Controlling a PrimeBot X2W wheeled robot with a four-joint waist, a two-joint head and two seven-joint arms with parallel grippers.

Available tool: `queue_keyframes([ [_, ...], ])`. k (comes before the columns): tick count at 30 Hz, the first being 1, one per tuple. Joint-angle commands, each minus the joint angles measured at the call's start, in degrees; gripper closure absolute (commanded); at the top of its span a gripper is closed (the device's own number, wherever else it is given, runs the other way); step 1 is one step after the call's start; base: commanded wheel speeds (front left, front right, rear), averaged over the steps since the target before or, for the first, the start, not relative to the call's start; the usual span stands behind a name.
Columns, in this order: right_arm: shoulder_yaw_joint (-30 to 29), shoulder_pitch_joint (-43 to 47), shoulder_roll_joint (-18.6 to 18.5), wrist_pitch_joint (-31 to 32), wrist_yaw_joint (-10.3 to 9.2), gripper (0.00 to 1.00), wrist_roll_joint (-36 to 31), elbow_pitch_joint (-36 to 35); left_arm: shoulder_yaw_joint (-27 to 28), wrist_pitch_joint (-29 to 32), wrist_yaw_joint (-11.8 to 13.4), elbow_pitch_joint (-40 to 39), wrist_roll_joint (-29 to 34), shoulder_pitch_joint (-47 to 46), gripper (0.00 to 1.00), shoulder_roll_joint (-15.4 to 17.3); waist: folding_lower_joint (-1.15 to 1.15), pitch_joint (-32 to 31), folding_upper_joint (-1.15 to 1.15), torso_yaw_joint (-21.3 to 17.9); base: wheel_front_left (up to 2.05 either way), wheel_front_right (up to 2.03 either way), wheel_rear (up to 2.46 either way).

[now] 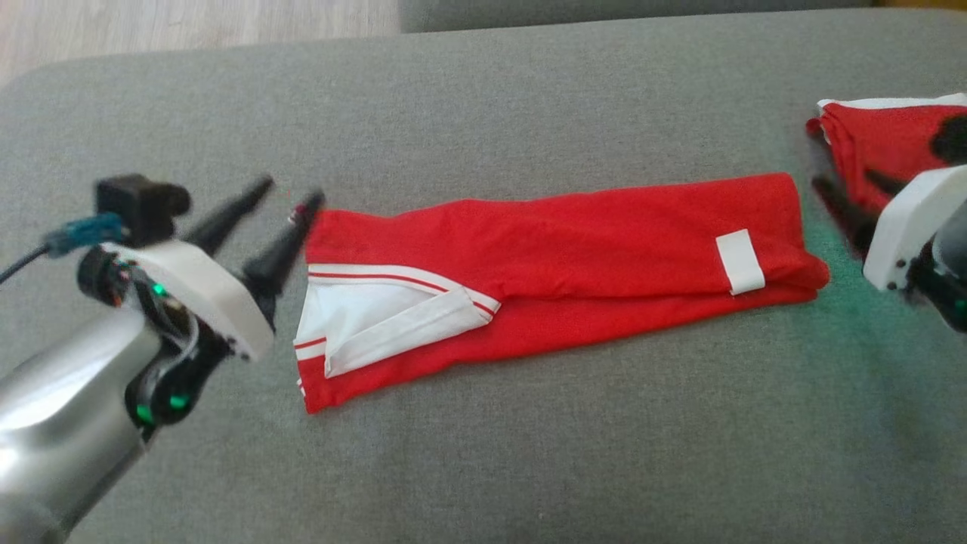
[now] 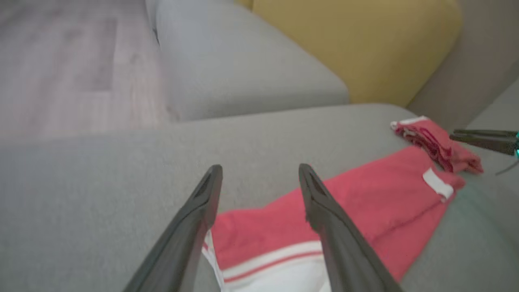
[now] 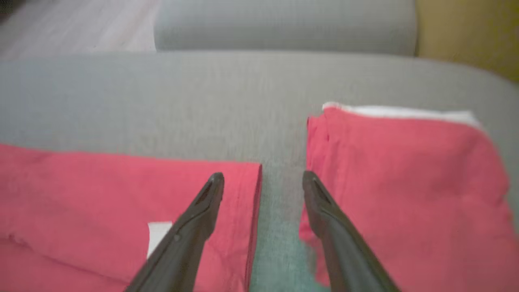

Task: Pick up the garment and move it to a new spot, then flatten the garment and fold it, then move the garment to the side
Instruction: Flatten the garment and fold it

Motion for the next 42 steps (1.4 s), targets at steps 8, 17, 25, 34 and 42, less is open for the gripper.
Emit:
queue_keyframes([
  [8, -7.5, -3.7, 4.6, -20.6, -0.04, 0.00, -9.8, -0.2, 10.3, -15.7, 7.0, 3.2, 4.3, -1.9, 0.00, -2.7, 0.00, -2.9, 0.00, -0.6, 0.00, 0.00, 0.00],
  [17, -19.6, 2.1, 18.3, -33.0, -0.04, 0.00, -22.3, -4.1, 25.6, -16.8, 12.1, -0.3, 16.9, 10.3, 0.00, -9.9, 0.00, -5.5, 0.00, -1.0, 0.00, 0.00, 0.00],
  [25, -29.9, 16.0, 28.4, -34.1, -0.04, 0.00, -35.3, -9.3, 33.0, -16.8, 9.3, 1.0, 27.5, 23.0, 0.00, -18.3, 0.00, -7.0, 0.00, -0.7, 0.00, 0.00, 0.00],
  [34, -33.3, 26.1, 32.3, -34.2, -0.04, 0.00, -43.0, -12.3, 39.4, -16.8, 5.8, 4.7, 37.4, 30.5, 0.00, -25.6, 0.00, -7.4, 0.00, -0.5, 0.00, 0.00, 0.00],
  [42, -33.5, 27.3, 32.7, -34.2, -0.04, 0.00, -43.5, -13.4, 45.5, -16.8, 2.0, 6.0, 42.5, 32.9, 0.00, -30.2, 0.00, -7.4, 0.00, -0.4, 0.00, 0.00, 0.00],
])
